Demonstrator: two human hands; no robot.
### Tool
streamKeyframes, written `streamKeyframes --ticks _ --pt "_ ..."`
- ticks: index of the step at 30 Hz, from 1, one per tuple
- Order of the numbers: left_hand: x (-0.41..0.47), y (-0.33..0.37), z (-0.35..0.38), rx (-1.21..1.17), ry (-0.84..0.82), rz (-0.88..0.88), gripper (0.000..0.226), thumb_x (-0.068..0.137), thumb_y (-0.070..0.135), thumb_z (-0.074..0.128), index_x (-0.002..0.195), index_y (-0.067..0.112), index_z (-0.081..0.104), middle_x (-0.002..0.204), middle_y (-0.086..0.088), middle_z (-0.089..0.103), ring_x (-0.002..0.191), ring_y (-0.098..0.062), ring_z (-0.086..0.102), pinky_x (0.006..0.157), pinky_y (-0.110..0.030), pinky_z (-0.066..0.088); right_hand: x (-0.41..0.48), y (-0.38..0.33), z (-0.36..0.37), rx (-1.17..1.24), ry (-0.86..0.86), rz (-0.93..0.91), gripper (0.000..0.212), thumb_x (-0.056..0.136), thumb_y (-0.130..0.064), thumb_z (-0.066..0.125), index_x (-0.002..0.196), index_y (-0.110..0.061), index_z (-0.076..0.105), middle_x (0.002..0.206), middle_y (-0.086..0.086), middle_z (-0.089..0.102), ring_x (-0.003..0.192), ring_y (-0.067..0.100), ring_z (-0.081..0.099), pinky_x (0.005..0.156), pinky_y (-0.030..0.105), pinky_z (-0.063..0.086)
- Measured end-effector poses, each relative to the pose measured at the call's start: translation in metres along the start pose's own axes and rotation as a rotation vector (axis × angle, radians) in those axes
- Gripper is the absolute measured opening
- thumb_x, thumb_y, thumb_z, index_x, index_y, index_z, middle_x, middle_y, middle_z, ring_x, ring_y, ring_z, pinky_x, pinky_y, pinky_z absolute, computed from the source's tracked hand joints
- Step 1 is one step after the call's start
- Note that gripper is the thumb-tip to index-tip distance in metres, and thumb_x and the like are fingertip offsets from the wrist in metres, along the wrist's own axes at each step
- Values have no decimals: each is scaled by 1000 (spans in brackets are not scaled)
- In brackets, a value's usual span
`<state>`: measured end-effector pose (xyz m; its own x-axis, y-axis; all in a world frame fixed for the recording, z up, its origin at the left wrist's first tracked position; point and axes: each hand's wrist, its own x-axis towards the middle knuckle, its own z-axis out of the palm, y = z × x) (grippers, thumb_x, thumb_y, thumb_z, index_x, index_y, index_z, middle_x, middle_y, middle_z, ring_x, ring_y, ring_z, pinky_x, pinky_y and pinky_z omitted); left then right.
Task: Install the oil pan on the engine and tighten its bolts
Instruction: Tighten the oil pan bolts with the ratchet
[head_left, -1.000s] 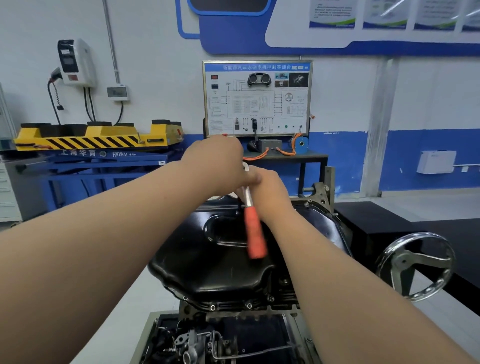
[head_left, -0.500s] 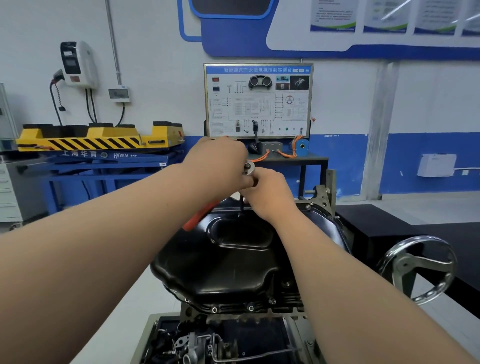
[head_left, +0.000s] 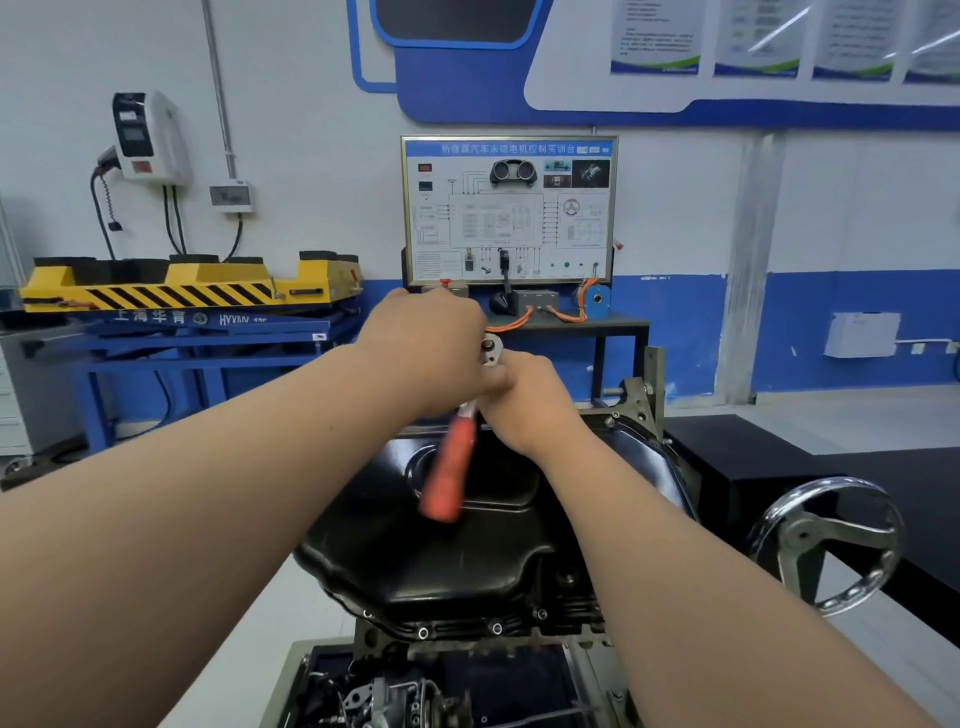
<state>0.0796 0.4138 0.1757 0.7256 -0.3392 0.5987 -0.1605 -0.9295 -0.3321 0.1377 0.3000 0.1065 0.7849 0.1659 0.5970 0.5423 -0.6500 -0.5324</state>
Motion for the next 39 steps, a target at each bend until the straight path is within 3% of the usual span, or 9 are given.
streamKeyframes --ticks 3,6,10,14,19,25,29,35,39 --pt "0 6 -2 -59 -9 -37 40 85 51 53 63 19 41 62 2 45 55 -12 38 50 -27 20 1 0 -1 -105 15 -7 27 84 -12 49 62 -28 45 63 -11 51 60 12 50 47 19 34" --pt "5 4 -8 -12 -95 34 7 88 23 53 93 23 59 77 3 54 72 -19 47 68 -31 31 -1 0 -1 6 46 -5 16 83 -21 55 67 -25 55 66 -8 59 63 12 55 50 22 41" --pt "4 -5 -9 81 -104 96 36 87 15 52 117 35 58 99 3 61 98 -23 52 82 -32 29 1 1 3 15 2 -23 4 84 -23 59 81 -25 62 77 -9 63 72 11 57 58 21 44" --pt "1 -9 -6 32 -52 57 22 89 40 51 99 24 62 77 4 54 77 -19 49 88 -36 36 -1 2 3 18 25 4 7 86 -25 56 79 -25 60 75 -6 64 69 15 59 59 29 49" --pt "-1 4 -3 -45 -27 -114 48 83 57 51 58 18 40 59 1 40 52 -12 36 50 -26 19 2 -1 2 -159 -5 12 22 82 -13 51 64 -25 47 65 -3 55 59 20 51 46 27 38" --pt "5 7 -7 -84 -132 -32 10 84 25 57 91 19 62 87 -2 63 78 -23 55 69 -31 35 -2 -1 1 -20 24 -18 9 80 -23 60 72 -22 56 69 -7 59 65 13 54 53 27 42" --pt "1 2 -6 75 -74 58 34 85 13 53 114 29 61 101 1 63 93 -24 55 77 -31 29 -3 -3 1 -31 8 -49 9 83 -21 57 78 -27 53 80 -6 62 74 16 57 61 28 45" --pt "-6 -6 -2 12 -19 -36 34 87 51 52 70 21 48 65 3 44 68 -20 45 71 -33 30 -4 -1 2 -39 47 -25 14 81 -22 58 72 -26 48 80 -4 58 71 17 53 55 28 41" --pt "-1 0 -4 56 -29 15 18 89 32 54 77 19 54 67 3 46 74 -20 51 76 -34 35 -3 0 2 -70 55 -23 6 81 -24 59 83 -19 55 82 -4 59 74 18 54 59 30 44"
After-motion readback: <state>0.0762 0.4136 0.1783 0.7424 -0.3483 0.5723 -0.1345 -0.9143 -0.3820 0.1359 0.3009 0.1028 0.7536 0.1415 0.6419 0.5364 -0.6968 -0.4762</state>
